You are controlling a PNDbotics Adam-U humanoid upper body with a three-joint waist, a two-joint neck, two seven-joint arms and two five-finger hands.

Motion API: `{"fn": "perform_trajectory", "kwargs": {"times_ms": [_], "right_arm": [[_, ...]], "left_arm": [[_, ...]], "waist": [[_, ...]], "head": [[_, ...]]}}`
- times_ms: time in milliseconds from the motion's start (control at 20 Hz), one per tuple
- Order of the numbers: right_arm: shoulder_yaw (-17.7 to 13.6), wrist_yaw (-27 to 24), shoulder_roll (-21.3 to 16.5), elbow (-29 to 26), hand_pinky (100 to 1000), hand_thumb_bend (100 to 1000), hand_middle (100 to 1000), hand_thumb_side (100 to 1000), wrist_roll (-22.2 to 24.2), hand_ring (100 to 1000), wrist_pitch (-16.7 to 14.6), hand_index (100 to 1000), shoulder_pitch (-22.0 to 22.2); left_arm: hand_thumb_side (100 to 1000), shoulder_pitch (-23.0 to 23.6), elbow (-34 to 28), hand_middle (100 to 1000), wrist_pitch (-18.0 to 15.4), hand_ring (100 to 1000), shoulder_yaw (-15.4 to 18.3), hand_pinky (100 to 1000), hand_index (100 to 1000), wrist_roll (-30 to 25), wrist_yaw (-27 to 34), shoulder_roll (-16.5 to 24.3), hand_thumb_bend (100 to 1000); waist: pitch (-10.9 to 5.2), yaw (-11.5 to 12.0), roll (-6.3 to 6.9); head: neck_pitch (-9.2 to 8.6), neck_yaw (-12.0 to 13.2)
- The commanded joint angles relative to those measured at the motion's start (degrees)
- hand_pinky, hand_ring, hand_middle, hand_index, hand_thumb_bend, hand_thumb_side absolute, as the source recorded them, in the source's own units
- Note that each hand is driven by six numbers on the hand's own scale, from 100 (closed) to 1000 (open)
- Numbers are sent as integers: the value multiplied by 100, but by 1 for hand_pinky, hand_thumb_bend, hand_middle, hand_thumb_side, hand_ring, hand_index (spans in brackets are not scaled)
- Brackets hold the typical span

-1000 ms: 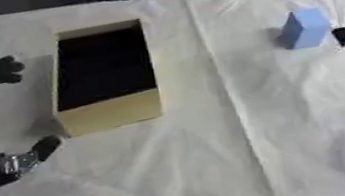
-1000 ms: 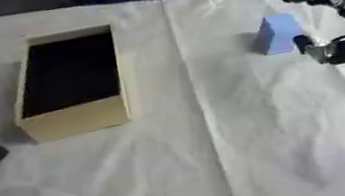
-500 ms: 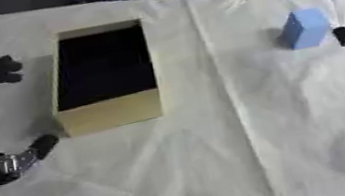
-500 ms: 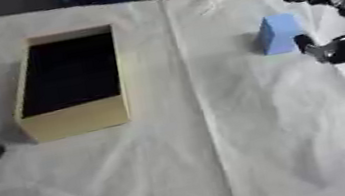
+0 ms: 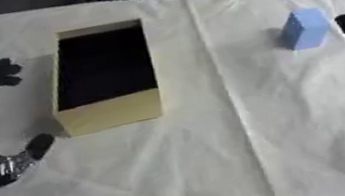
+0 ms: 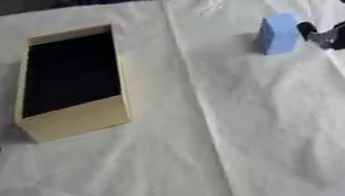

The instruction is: Pick up objects on the table and place them in the box.

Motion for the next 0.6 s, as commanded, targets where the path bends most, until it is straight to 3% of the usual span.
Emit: {"fn": "perform_trajectory", "kwargs": {"times_ms": [50, 600], "right_arm": [[-7, 187, -330, 251, 1000, 100, 995, 217, 1, 1000, 3, 1000, -153], [200, 438, -294, 1027, 1000, 100, 992, 232, 167, 1000, -136, 1000, -535]], "left_arm": [[514, -25, -61, 794, -10, 775, 9, 878, 956, -23, 58, 157, 511], [512, -43, -65, 793, -27, 775, -7, 879, 957, -62, 97, 155, 503]], "waist": [[-119, 13, 5], [-118, 97, -23]], "head": [[37, -48], [48, -126]]}}
